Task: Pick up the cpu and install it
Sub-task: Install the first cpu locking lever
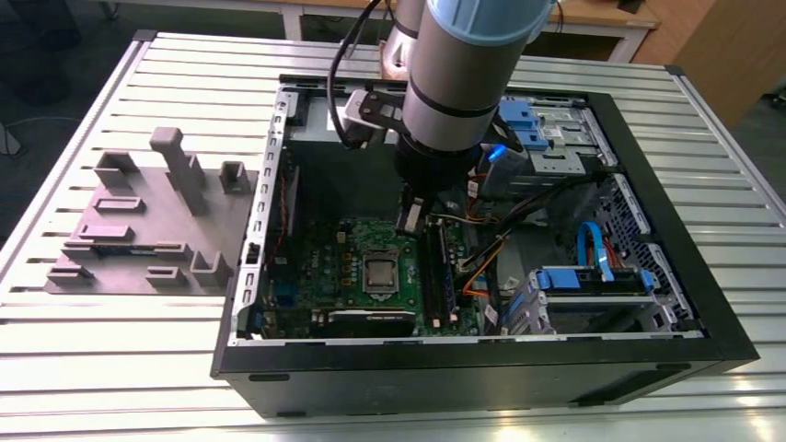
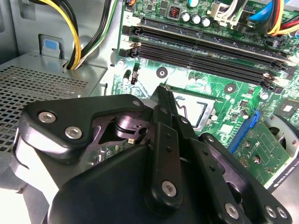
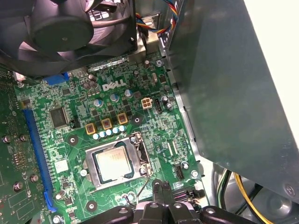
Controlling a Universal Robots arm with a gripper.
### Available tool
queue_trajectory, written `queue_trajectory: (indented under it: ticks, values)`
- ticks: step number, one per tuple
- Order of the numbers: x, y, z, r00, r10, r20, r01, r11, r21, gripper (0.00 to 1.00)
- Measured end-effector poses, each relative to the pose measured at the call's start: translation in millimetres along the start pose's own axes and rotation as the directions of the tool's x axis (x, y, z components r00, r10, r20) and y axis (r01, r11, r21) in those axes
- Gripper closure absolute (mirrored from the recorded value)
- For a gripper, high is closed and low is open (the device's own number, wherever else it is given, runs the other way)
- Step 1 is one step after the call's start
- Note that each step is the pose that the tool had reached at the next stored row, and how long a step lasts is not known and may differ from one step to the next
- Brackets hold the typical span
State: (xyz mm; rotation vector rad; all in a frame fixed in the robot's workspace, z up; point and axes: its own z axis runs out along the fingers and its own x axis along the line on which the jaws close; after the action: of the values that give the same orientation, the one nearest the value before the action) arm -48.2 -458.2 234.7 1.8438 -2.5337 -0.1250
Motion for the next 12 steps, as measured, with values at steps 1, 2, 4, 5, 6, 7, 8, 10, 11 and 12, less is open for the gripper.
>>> queue_trajectory:
  ticks: [1,2,4,5,6,7,8,10,11,12]
  values:
    - [0.0,0.0,0.0,1.0000,0.000,0.0000,0.000,1.0000,0.0000,0.89]
    - [0.1,0.0,0.0,1.0000,-0.002,-0.0001,0.002,1.0000,0.0000,0.89]
    - [0.4,-0.1,0.0,0.9999,-0.012,-0.0008,0.012,0.9999,-0.0005,0.89]
    - [0.4,-0.2,0.0,0.9998,-0.021,-0.0014,0.021,0.9998,-0.0008,0.89]
    - [0.5,-0.2,-0.1,0.9995,-0.030,-0.0021,0.030,0.9995,-0.0013,0.89]
    - [0.7,-0.2,0.0,0.9993,-0.039,-0.0026,0.039,0.9993,-0.0017,0.89]
    - [1.4,-0.4,-0.1,0.9990,-0.044,-0.0029,0.044,0.9990,-0.0019,0.89]
    - [2.7,-0.8,-0.2,0.9988,-0.048,-0.0034,0.048,0.9988,-0.0021,0.89]
    - [3.8,-1.0,-0.3,0.9987,-0.051,-0.0035,0.051,0.9987,-0.0022,0.89]
    - [4.7,-1.2,-0.3,0.9986,-0.054,-0.0036,0.054,0.9986,-0.0024,0.89]
